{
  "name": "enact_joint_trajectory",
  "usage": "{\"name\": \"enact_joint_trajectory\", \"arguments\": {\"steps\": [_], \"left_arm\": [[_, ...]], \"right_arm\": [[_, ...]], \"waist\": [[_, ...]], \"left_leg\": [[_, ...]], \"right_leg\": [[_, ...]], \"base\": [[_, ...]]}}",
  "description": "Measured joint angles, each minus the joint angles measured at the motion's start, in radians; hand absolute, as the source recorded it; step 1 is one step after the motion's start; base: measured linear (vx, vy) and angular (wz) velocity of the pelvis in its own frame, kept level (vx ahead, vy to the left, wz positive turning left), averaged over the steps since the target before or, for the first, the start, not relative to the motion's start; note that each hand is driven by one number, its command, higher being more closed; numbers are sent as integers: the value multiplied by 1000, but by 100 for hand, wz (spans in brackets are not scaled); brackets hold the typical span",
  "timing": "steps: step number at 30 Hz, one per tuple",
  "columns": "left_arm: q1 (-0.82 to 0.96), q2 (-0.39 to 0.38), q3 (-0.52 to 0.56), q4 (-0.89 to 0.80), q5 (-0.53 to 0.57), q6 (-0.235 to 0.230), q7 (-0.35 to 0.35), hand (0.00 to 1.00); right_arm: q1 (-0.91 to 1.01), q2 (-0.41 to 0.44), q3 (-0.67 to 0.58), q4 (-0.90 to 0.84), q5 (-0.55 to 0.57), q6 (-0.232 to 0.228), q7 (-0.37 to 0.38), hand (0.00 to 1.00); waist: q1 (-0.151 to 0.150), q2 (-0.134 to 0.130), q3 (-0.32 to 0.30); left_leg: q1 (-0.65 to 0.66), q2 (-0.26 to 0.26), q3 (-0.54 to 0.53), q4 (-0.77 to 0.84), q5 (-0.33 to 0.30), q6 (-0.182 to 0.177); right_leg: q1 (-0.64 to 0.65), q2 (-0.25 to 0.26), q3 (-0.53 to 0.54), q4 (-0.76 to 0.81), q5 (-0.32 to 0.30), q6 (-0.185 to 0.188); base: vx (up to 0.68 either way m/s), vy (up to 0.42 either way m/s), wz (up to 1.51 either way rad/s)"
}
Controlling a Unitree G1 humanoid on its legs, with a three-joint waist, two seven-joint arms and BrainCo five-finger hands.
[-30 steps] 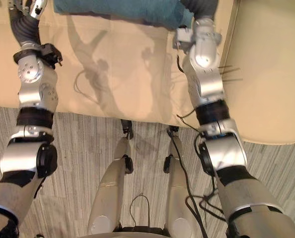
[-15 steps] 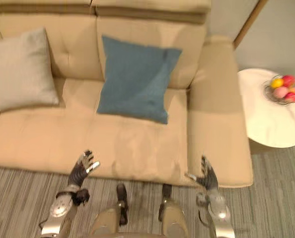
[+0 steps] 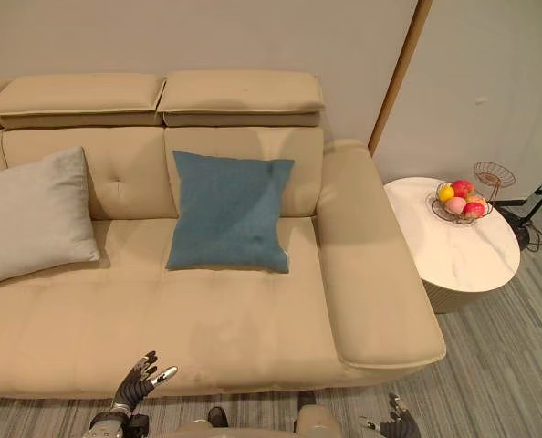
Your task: Pick up cushions and gather them together orderly.
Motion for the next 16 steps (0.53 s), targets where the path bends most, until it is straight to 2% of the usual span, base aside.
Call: {"name": "enact_joint_trajectory", "arguments": {"steps": [1,2,4,5,6,7,8,9,10,11,13,15,16], "left_arm": [[2,-1,7,-8,-1,1,12,0],[7,-3,17,-19,-1,4,18,0],[-15,-17,16,-26,-3,7,34,0],[-35,-44,9,-21,-5,14,35,0],[-54,-73,-1,-24,-6,19,35,0],[-60,-93,-4,-25,-9,19,37,0],[-62,-108,-4,-24,-9,20,39,0],[-61,-112,-4,-24,-9,20,39,0],[-61,-112,-4,-25,-9,20,39,0],[-63,-112,-1,-26,-9,20,42,0],[-74,-112,0,-25,-11,20,53,0],[-78,-112,2,-24,-11,20,53,0],[-79,-104,6,-22,-10,22,53,0]], "right_arm": [[2,3,1,-1,1,0,-1,0],[-14,3,5,-6,2,-1,-4,0],[-70,-4,10,-29,9,-4,-8,0],[-103,-12,8,-40,34,-8,-14,0],[-128,-22,8,-41,44,-10,-25,0],[-139,-26,6,-31,45,-6,-27,0],[-136,-21,-2,-21,47,-2,-29,0],[-133,-13,-12,-10,59,-1,-30,0],[-129,-12,-13,-10,64,-1,-32,0],[-125,-13,-16,-10,64,-1,-33,0],[-124,-10,-33,-4,64,-1,-32,0],[-120,-5,-54,2,63,-1,-30,0],[-119,2,-59,8,62,2,-27,0]], "waist": [[8,-20,-1],[22,-34,-4],[49,-35,-6],[58,0,11],[55,37,34],[55,53,37],[44,48,41],[24,41,43],[16,37,42],[5,32,42],[8,33,42],[8,39,40],[7,37,37]], "left_leg": [[-8,-4,-6,16,4,-6],[-38,-3,-9,40,7,-10],[-111,20,-12,66,40,-28],[-154,46,-20,57,66,-43],[-165,68,-29,17,108,-47],[-159,78,-29,-38,148,-52],[-159,85,2,-56,139,-50],[-154,82,33,11,135,-44],[-148,78,40,51,107,-36],[-132,59,42,116,41,-26],[-86,41,41,124,-19,-28],[-11,20,42,14,-34,-32],[25,7,46,-55,-11,-35]], "right_leg": [[31,-10,7,33,-30,2],[59,-12,11,-19,-67,0],[59,11,-14,-179,-100,-38],[61,42,-35,-259,-78,-95],[58,69,-57,-291,-47,-114],[44,81,-73,-296,-30,-127],[34,76,-100,-308,-17,-148],[42,57,-125,-319,-8,-161],[43,47,-131,-325,-2,-164],[46,33,-139,-346,15,-157],[57,29,-138,-388,48,-147],[67,35,-132,-426,78,-131],[79,29,-127,-459,102,-120]], "base": [[-57,-130,25],[-83,-206,7],[-147,-221,-19],[-205,-148,-8],[-278,-127,10],[-270,-129,41],[-246,-124,59],[-152,-98,66],[-111,-73,60],[-105,-49,30],[-84,36,10],[-93,94,-6],[-65,71,-5]]}}
